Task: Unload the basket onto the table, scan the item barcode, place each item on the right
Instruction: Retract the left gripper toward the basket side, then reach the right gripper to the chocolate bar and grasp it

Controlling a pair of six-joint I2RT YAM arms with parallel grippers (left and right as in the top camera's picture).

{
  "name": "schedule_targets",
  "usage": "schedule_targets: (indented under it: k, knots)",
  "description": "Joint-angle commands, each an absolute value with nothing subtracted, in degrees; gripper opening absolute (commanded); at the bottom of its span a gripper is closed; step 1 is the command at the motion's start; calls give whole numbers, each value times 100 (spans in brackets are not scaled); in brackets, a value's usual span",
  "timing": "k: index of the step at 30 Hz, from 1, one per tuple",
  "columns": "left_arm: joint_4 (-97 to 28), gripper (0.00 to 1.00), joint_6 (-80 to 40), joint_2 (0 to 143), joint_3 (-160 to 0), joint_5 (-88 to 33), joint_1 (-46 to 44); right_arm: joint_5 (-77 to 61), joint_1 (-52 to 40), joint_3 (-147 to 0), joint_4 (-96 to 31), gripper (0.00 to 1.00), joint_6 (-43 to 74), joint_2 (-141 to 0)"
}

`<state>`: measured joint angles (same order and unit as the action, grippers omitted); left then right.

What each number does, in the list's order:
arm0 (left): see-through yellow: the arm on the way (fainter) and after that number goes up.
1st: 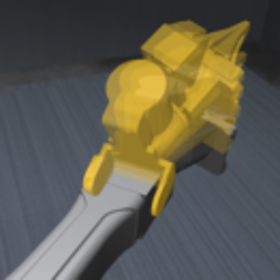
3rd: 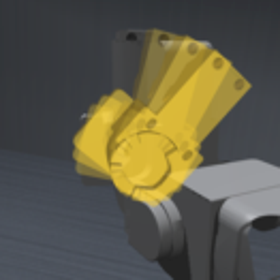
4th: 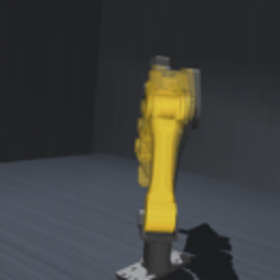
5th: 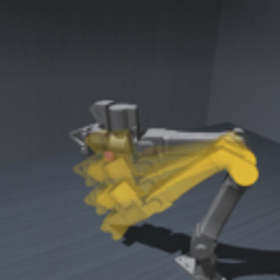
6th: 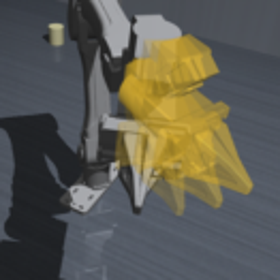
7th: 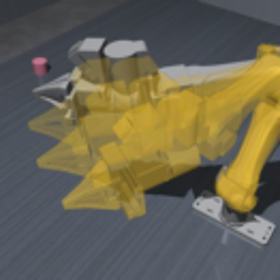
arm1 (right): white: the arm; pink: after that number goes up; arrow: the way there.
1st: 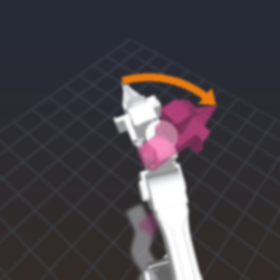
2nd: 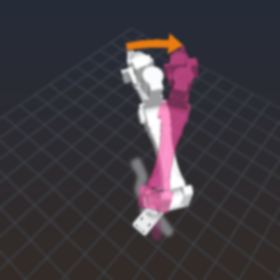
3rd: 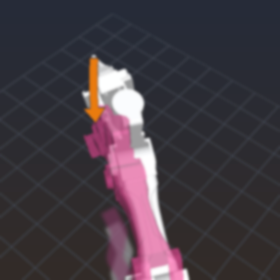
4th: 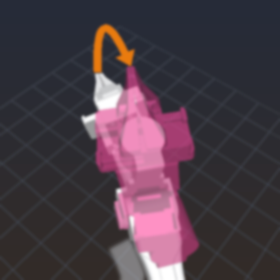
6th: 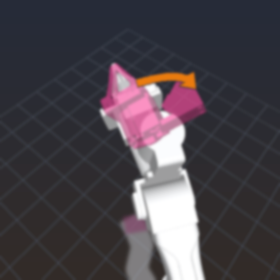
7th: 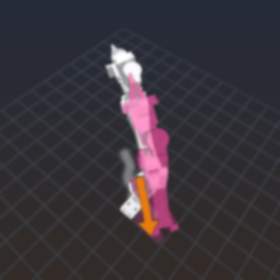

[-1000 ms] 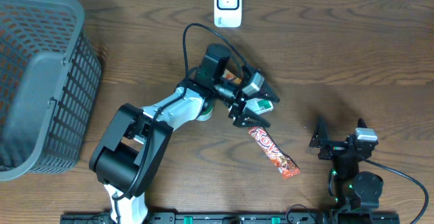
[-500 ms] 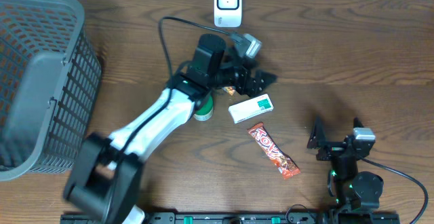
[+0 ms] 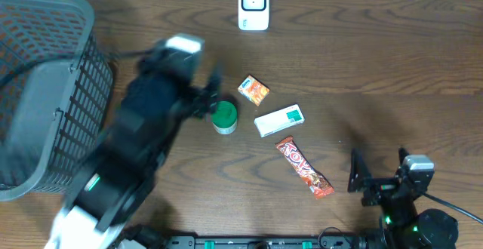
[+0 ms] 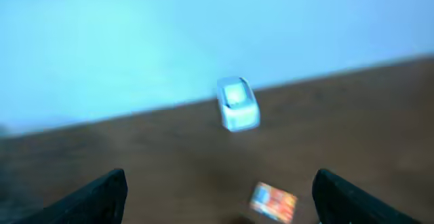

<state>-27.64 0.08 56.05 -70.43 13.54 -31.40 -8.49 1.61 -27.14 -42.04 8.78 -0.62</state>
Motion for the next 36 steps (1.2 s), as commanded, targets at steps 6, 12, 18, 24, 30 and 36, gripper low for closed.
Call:
schedule_targets:
  k: [6, 12, 18, 24, 30, 36]
  knots:
    - [-3795, 88, 148, 4274, -7137, 2674, -3256, -2106, 108, -2906, -4947, 99, 1111, -864]
    - [-4532, 88, -32, 3964, -6989, 2668, -3256, -3236, 108, -2989, -4370, 99, 1313, -2290]
    - [-4587, 88, -366, 3677, -6608, 2668, -3256, -3789, 97, -3579, -4495, 99, 1131, -3837]
    - [-4663, 88, -506, 3594, -6202, 2665, -3256, -3833, -239, -4366, -4720, 99, 467, -4880]
    - [-4668, 88, -637, 3594, -5885, 2663, -3256, -3927, -305, -4244, -4748, 99, 440, -5264]
    - [-4668, 88, -642, 3594, -5822, 2663, -3256, -2622, -902, -4244, -5374, 80, 482, -5297]
